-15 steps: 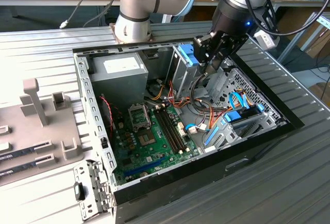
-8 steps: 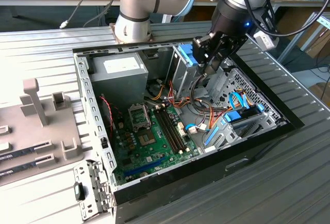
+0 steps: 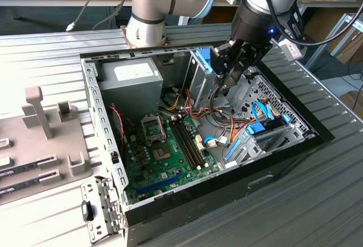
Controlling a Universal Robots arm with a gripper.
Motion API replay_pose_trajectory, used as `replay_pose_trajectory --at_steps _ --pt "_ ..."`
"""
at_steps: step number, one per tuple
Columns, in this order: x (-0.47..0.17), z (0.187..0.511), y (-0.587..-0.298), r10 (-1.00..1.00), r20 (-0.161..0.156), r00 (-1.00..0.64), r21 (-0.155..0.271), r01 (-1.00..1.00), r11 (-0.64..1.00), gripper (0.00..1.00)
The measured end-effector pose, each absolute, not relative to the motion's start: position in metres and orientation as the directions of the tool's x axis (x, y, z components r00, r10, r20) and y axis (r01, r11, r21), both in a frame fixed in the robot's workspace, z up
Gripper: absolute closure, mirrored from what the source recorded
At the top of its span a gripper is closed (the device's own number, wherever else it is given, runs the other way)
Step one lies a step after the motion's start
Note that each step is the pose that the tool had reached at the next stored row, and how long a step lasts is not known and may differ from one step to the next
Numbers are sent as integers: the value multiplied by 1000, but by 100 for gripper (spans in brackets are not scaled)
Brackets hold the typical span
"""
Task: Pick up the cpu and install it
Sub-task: 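Pick up the cpu and move it towards the insertion slot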
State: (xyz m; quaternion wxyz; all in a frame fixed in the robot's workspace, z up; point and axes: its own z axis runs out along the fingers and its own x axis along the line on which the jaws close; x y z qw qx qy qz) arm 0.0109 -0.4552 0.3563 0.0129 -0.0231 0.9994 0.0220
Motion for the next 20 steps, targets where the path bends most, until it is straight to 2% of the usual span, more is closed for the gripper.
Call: replay_pose_trajectory --at_steps 20 --pt "-3 344 -482 -46 -27 -999 43 -47 998 53"
